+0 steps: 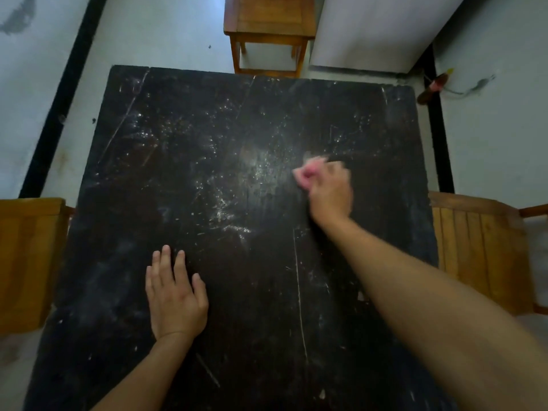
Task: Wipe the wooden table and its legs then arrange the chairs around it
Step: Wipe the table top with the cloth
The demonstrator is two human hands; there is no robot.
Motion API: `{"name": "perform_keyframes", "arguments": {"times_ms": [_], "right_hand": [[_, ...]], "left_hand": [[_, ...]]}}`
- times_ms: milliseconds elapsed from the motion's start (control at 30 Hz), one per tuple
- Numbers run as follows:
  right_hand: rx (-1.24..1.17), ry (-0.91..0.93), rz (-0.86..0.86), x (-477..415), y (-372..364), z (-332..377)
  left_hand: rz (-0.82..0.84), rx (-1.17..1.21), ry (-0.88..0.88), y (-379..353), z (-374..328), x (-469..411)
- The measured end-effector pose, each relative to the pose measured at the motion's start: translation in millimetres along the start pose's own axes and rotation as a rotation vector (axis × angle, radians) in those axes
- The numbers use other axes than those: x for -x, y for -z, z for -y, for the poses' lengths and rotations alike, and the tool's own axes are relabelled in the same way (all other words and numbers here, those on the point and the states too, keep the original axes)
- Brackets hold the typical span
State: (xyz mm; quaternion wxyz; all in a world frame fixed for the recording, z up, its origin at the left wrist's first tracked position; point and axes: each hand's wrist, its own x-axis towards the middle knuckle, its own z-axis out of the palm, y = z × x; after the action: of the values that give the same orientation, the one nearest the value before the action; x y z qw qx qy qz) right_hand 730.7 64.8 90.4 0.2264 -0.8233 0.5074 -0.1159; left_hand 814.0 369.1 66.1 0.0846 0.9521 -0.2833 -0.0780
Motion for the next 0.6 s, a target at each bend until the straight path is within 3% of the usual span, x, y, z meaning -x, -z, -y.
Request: {"name": "perform_keyframes", "arguments": {"times_ms": [100, 167, 233, 300, 367, 400, 600], "right_hand": [[-0.111, 0.374, 0.318, 50.1, -25.6, 47.6], [-0.221, 0.414, 0.333, 50.8, -18.7, 46.3], [-0.234, 0.253, 0.149, 28.8, -1.5, 24.9], [-0.157, -0.029, -0.036, -2.0, 19.4, -0.9], [-0.044, -0.26, -0.071, -16.6, 21.0, -4.6], [0.002, -0.274, -0.046, -12.3, 10.7, 7.9], [-0.149, 0.394, 0.366, 72.0, -71.7, 123.1]], "left_hand": [[0.012, -0.018, 0.006, 1.6, -2.3, 1.0], [0.02, -0.024, 0.003, 3.1, -3.5, -0.8], [0.02, -0.016, -0.016, 3.8, -5.0, -2.8], [0.016, -0.006, -0.03, 3.3, -6.3, -3.9], [0.025, -0.012, -0.034, 2.1, -5.0, -2.3], [0.029, -0.015, -0.04, 1.1, -3.4, -1.2], [0.065, -0.029, -0.059, 2.4, 0.9, -2.4]]}}
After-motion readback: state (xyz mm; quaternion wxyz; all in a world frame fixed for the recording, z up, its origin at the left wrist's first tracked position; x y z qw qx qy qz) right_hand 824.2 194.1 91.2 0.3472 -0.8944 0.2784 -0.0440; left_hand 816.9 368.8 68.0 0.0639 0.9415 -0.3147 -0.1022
